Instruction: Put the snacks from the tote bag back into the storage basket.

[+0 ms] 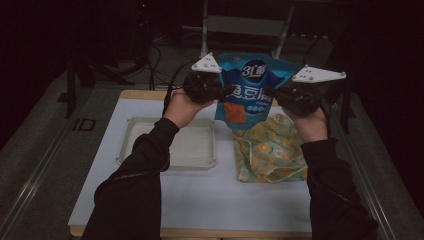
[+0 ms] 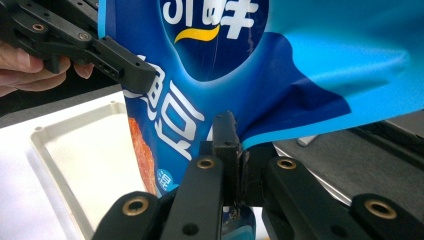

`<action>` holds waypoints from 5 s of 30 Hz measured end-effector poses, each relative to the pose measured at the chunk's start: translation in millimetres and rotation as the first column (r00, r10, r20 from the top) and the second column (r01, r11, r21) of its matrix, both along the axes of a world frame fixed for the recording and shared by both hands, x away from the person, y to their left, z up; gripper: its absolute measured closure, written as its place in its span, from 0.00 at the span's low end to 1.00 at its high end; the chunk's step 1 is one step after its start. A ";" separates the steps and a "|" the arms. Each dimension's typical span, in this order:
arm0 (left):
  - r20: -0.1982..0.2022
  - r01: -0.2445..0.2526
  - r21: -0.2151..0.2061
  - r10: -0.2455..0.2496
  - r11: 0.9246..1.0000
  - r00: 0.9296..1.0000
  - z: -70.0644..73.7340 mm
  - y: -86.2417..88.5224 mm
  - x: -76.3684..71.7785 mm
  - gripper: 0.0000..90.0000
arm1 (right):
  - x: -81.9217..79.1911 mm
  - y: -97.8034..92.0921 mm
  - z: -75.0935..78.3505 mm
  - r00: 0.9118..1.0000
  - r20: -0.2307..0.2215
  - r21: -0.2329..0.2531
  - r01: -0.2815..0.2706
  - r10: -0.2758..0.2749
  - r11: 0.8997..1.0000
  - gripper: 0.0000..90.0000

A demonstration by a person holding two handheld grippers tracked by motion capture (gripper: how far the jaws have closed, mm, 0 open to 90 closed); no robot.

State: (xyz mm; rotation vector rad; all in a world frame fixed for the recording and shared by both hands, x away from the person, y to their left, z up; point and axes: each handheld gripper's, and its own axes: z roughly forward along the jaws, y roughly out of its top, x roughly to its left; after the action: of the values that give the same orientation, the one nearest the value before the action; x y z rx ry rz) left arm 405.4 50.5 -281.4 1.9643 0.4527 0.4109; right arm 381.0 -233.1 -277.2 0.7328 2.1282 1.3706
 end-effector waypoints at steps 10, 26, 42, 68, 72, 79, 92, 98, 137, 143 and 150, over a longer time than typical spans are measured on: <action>0.004 -0.044 -0.007 0.044 0.999 0.999 5.0 42.4 -10.6 0.99 | 2.2 41.8 7.6 0.999 0.012 -0.015 -0.049 0.049 0.999 0.98; 0.006 -0.114 -0.001 0.114 0.993 0.993 11.1 108.2 -30.2 0.99 | 3.1 107.9 11.1 0.991 0.019 -0.019 -0.133 0.133 0.991 0.98; -0.006 -0.155 -0.008 0.155 0.988 0.988 -1.2 159.4 -43.4 0.99 | 0.0 161.4 3.0 0.983 0.021 -0.028 -0.181 0.182 0.983 0.99; -0.093 -0.136 0.004 0.136 0.991 0.986 -102.4 168.6 -21.2 1.00 | 17.4 174.1 -93.3 0.985 -0.094 -0.027 -0.149 0.146 0.988 0.99; -0.096 -0.133 0.012 0.134 0.991 0.986 -114.0 169.9 -20.4 1.00 | 16.9 175.5 -106.5 0.985 -0.107 -0.024 -0.141 0.138 0.990 0.99; -0.107 -0.124 0.014 0.125 0.992 0.986 -128.5 178.5 -18.2 1.00 | 16.9 182.1 -123.5 0.984 -0.119 -0.017 -0.136 0.133 0.991 0.99; -0.128 -0.090 0.034 0.094 0.995 0.987 -146.3 185.4 -13.1 0.99 | 17.0 190.4 -141.7 0.982 -0.142 -0.027 -0.132 0.127 0.991 0.99; -0.133 -0.087 -0.004 0.085 0.996 0.987 -151.7 188.7 -14.7 0.99 | 14.8 189.0 -146.1 0.981 -0.141 -0.009 -0.135 0.132 0.991 0.99; -0.211 -0.135 -0.057 0.120 0.989 0.970 -153.2 196.1 -32.7 0.15 | 17.1 167.4 -137.7 0.966 -0.173 0.048 -0.189 0.195 0.981 0.23; -0.204 -0.156 -0.077 0.138 0.985 0.969 -153.7 195.8 -40.9 0.03 | 16.2 155.8 -136.5 0.969 -0.165 0.057 -0.177 0.184 0.983 0.19; -0.196 -0.168 -0.089 0.148 0.982 0.969 -158.8 198.7 -57.1 0.03 | 10.8 138.0 -135.5 0.973 -0.157 0.018 -0.170 0.171 0.985 0.20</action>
State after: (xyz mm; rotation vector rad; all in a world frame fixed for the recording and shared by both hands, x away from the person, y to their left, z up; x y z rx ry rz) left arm 348.3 249.2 -440.2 1.8791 0.7417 0.2956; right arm 391.8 -95.1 -412.7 0.6943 2.3600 1.4474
